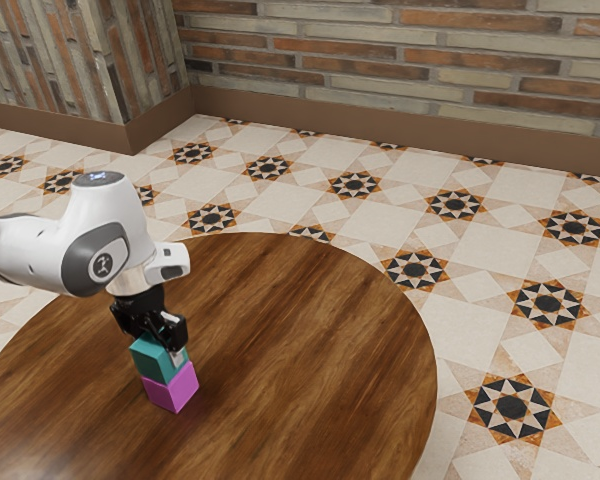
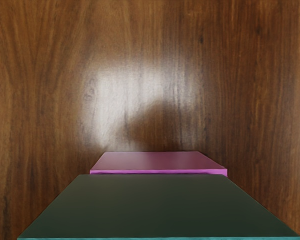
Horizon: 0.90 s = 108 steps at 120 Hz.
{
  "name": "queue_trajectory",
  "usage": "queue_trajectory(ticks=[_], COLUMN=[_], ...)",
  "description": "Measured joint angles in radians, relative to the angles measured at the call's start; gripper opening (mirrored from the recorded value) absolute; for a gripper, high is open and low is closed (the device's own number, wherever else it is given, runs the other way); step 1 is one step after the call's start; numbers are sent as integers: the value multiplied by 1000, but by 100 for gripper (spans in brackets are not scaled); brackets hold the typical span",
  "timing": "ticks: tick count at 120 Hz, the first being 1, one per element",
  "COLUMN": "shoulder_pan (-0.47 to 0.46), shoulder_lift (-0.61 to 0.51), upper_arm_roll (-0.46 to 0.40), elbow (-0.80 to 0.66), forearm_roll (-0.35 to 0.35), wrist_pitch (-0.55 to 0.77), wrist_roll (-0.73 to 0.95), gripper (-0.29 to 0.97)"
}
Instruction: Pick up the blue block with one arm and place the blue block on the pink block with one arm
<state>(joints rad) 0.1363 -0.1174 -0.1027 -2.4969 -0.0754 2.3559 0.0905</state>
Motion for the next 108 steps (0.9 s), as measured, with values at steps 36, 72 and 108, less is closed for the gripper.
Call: queue_trajectory(ticks=[36,72,108], shoulder_pan=[0,0,1], shoulder_lift=[1,-26,-154], upper_arm_roll=[0,1,99], elbow=[1,26,571], forearm_roll=[-16,-19,10], wrist_pitch=[-2,-14,-444], wrist_roll=[18,33,66], gripper=[49,63,67])
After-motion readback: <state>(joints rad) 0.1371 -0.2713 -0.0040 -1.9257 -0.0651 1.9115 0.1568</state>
